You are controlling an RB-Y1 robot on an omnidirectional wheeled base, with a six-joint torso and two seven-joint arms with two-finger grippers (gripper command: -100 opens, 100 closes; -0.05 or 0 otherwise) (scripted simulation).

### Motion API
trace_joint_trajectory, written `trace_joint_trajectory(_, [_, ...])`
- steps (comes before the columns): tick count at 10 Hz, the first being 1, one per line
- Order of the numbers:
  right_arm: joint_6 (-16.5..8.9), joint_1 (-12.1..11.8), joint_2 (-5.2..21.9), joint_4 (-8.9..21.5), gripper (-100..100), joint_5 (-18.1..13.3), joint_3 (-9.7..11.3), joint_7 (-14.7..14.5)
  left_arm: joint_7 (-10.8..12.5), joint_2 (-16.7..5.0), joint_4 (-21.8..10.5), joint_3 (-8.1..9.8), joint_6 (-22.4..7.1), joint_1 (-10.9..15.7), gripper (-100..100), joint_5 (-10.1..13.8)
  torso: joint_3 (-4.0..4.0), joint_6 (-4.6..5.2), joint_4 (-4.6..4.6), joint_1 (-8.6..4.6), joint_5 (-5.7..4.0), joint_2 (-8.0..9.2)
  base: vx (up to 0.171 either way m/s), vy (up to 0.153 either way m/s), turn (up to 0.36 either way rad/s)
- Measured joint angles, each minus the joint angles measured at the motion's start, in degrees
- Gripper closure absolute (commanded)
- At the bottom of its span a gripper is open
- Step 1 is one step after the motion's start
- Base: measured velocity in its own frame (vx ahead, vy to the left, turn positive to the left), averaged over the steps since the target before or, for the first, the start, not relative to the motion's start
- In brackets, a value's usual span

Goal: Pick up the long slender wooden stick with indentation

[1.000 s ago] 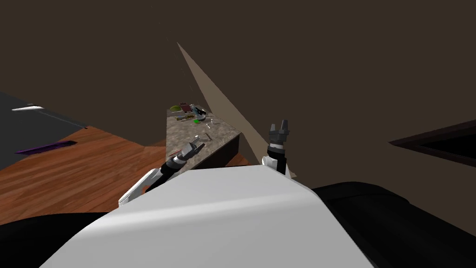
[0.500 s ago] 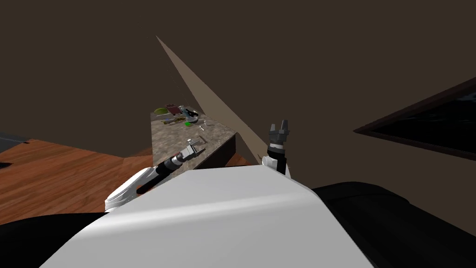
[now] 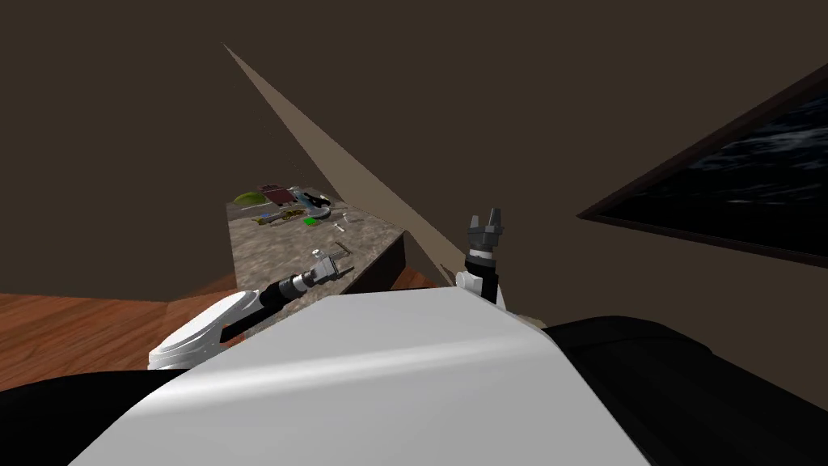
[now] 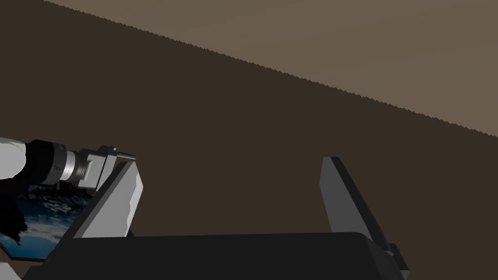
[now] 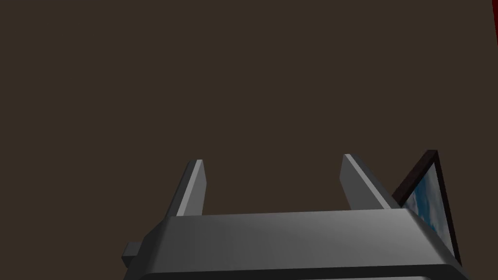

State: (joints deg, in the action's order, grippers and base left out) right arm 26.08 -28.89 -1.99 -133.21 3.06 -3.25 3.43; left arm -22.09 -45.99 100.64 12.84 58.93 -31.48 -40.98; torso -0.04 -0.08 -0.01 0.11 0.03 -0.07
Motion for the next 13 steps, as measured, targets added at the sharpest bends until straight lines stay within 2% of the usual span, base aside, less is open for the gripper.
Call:
trace_joint_trajectory(3, [0.00, 0.01, 0.00, 0.00, 0, 0.00, 0.00, 0.00, -2.40, -3.74, -4.39, 0.91, 2.70, 0.35, -100, -4.65, -0.02, 0.04, -0.01, 0.01, 0.00, -0.04, 0.013, 0.016, -0.206])
trace_joint_trajectory(5, [0.00, 0.01, 0.00, 0.00, 0, 0.00, 0.00, 0.00, -3.50, -5.95, -6.41, 1.11, 3.80, 0.71, -100, -8.00, -0.03, 0.05, -0.01, 0.02, 0.00, -0.05, 0.013, 0.022, -0.226])
trace_joint_trajectory(7, [0.00, 0.01, 0.00, 0.00, 0, 0.00, 0.00, 0.00, -4.37, -8.03, -7.18, 1.80, 4.62, -0.11, -100, -11.29, -0.03, 0.05, -0.01, 0.01, 0.00, -0.06, 0.017, 0.021, -0.223])
trace_joint_trajectory(8, [0.00, -0.01, 0.00, 0.00, 0, 0.00, -0.01, 0.00, -4.83, -8.73, -8.00, 1.92, 5.09, -0.02, -100, -12.78, -0.03, -0.03, -0.01, 0.02, 0.01, -0.05, 0.015, 0.019, -0.194])
trace_joint_trajectory(9, [0.00, 0.00, 0.00, 0.00, 0, 0.00, 0.00, 0.00, -6.00, -9.83, -10.37, 1.65, 6.06, 0.68, -100, -14.62, -0.04, 0.02, -0.01, 0.02, 0.01, -0.06, 0.011, 0.020, -0.175])
trace_joint_trajectory(12, [0.00, -0.01, 0.00, 0.00, 0, 0.00, -0.01, 0.00, -7.73, -12.45, -12.31, 2.62, 7.81, -0.26, -100, -19.05, -0.04, -0.04, -0.01, 0.03, 0.01, -0.06, 0.018, 0.025, -0.238])
trace_joint_trajectory(13, [0.00, 0.00, 0.00, 0.00, 0, 0.00, 0.00, 0.00, -9.04, -13.37, -14.60, 2.62, 8.80, -0.07, -100, -20.68, -0.04, 0.02, -0.02, 0.02, 0.01, -0.08, 0.012, 0.027, -0.124])
